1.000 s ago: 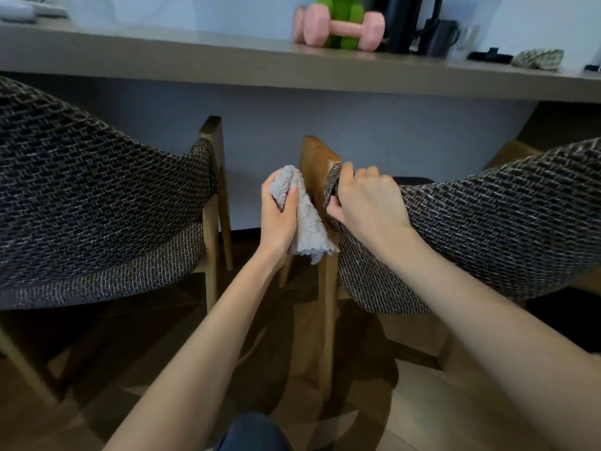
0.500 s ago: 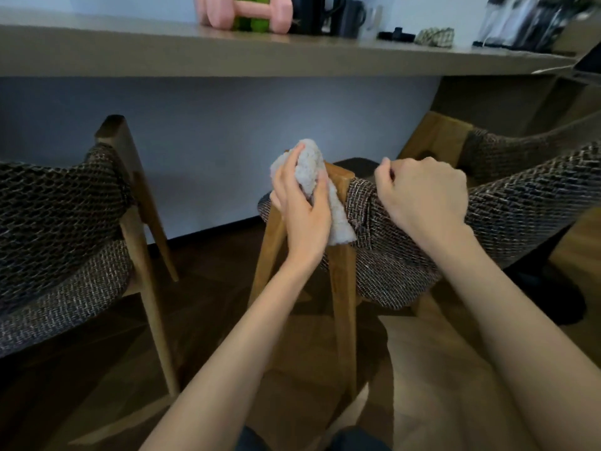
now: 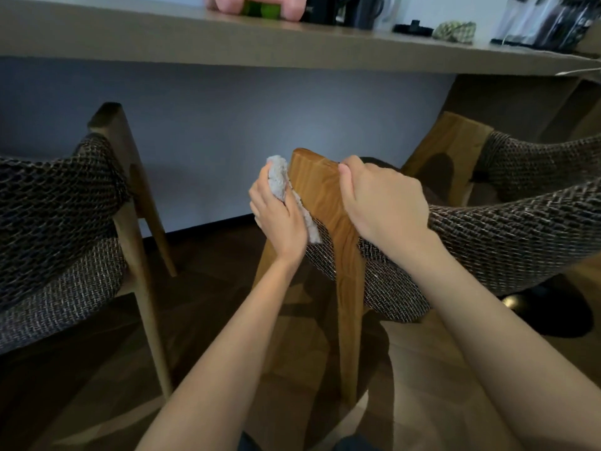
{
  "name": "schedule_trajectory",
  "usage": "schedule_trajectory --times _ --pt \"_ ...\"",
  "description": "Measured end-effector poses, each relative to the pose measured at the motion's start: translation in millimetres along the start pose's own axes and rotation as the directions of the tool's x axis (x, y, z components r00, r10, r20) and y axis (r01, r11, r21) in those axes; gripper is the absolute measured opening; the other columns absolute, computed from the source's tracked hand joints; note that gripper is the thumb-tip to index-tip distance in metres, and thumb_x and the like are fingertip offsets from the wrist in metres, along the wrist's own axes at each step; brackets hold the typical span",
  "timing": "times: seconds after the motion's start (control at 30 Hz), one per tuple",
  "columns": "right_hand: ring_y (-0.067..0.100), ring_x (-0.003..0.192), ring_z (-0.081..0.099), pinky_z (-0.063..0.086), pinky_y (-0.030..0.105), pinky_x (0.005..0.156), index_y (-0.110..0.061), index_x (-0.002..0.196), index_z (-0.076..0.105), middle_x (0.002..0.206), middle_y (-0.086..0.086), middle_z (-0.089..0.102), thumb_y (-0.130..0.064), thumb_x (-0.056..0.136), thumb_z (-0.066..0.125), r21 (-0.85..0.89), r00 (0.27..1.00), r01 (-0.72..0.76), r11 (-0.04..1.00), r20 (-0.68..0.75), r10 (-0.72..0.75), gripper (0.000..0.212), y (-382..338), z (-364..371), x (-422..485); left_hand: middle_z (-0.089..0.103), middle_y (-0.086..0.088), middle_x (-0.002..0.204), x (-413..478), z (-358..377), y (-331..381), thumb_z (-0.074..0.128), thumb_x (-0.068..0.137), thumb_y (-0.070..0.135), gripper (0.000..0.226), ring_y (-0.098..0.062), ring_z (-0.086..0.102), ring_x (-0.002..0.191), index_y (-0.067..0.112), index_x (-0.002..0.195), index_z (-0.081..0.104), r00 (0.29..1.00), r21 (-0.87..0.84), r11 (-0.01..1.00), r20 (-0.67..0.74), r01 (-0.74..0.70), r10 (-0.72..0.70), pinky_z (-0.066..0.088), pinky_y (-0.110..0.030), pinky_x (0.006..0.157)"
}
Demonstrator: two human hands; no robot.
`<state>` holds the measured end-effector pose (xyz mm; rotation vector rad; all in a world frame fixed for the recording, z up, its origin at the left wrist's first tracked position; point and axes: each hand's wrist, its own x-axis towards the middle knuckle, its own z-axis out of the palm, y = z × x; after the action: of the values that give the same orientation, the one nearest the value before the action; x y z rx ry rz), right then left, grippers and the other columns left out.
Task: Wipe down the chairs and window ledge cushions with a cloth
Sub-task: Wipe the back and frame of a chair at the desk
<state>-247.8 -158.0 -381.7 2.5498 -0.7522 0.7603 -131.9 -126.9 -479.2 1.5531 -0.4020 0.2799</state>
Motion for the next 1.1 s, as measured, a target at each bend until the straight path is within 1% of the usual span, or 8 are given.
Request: schedule_trajectory --times 0.17,0.27,0.4,0.53,0.73,0.93,1.03,1.1 --pt "0.029 0.124 0.050 0.035 0.040 0.103 -0.011 0.140 0.046 0.138 0.010 0.052 -0.027 0.102 0.031 -0.051 0.986 0.115 0.992 -0.120 -0.120 0.044 -27.4 28.2 -11.9 0.041 -0.010 0.135 -7.8 -2.9 -56.0 0.044 0.097 0.014 0.044 -0.024 0.041 0.123 0.017 0.140 0.037 0.989 0.053 0.989 0.053 0.138 -0.140 0.033 -0.046 0.106" --pt "0.037 0.140 0.030 0.015 0.050 0.115 -0.009 0.140 0.046 0.151 0.013 0.037 -0.027 0.098 0.041 -0.175 0.970 0.203 0.964 -0.099 -0.222 0.045 -39.1 50.0 -26.2 0.040 -0.008 0.135 -8.1 -6.3 -90.5 0.042 0.099 0.017 0.043 -0.020 0.041 0.123 0.020 0.141 0.036 0.979 0.035 0.986 0.119 0.165 -0.168 0.035 -0.040 0.107" --pt "0.043 0.139 0.016 0.004 0.054 0.113 -0.017 0.137 0.050 0.157 0.010 0.025 -0.024 0.091 0.053 -0.239 0.969 0.210 0.948 -0.081 -0.235 0.046 -41.2 65.4 -21.3 0.040 -0.006 0.135 -8.7 -9.9 -135.5 0.040 0.101 0.023 0.041 -0.015 0.039 0.124 0.022 0.142 0.034 0.962 0.031 0.982 0.198 0.187 -0.190 0.032 -0.032 0.107" --pt "0.039 0.132 0.011 0.010 0.051 0.110 -0.025 0.139 0.045 0.158 0.005 0.021 -0.030 0.098 0.041 -0.238 0.973 0.178 0.955 -0.104 -0.208 0.042 -43.7 68.3 -8.9 0.038 -0.005 0.138 -15.1 -15.6 -165.1 0.037 0.102 0.021 0.041 -0.017 0.037 0.125 0.022 0.143 0.033 0.912 0.072 0.949 0.266 0.305 -0.313 0.027 -0.030 0.110" --pt "0.038 0.130 0.012 0.013 0.050 0.107 -0.028 0.141 0.043 0.158 0.001 0.023 -0.031 0.098 0.039 -0.222 0.974 0.164 0.961 -0.119 -0.194 0.044 -47.6 69.9 -4.1 0.054 0.000 0.125 0.7 -33.2 -137.2 0.057 0.094 0.014 0.038 -0.010 0.041 0.113 0.022 0.131 0.054 0.978 0.071 0.996 0.197 0.051 -0.064 0.023 0.001 0.088" --pt "0.037 0.127 0.018 0.015 0.050 0.107 -0.023 0.136 0.052 0.154 0.002 0.031 -0.023 0.094 0.046 -0.143 0.965 0.186 0.972 -0.162 -0.208 0.042 -46.4 65.2 -6.9 0.057 0.025 0.113 10.9 -89.7 -88.3 0.069 0.085 0.019 0.038 0.010 0.055 0.105 0.025 0.119 0.054 0.897 -0.090 0.996 0.441 0.014 0.027 0.048 -0.012 0.088" --pt "0.040 0.132 0.026 0.013 0.048 0.109 -0.022 0.133 0.055 0.153 0.002 0.034 -0.021 0.092 0.048 -0.123 0.965 0.195 0.973 -0.153 -0.213 0.042 -44.7 61.4 -8.7 0.064 0.021 0.098 5.1 -115.8 -70.8 0.065 0.087 0.021 0.022 0.001 0.062 0.095 0.034 0.104 0.059 0.784 -0.049 0.998 0.621 0.026 0.010 0.050 -0.014 0.078" --pt "0.041 0.134 0.033 0.012 0.046 0.112 -0.017 0.131 0.058 0.150 0.004 0.039 -0.018 0.092 0.048 -0.078 0.958 0.219 0.973 -0.172 -0.230 0.041 -43.3 58.1 -10.8 0.062 0.019 0.105 2.7 -125.1 -58.2 0.060 0.091 0.018 0.024 -0.006 0.057 0.104 0.037 0.106 0.057 0.741 -0.009 1.000 0.672 -0.019 0.020 0.045 -0.020 0.090"
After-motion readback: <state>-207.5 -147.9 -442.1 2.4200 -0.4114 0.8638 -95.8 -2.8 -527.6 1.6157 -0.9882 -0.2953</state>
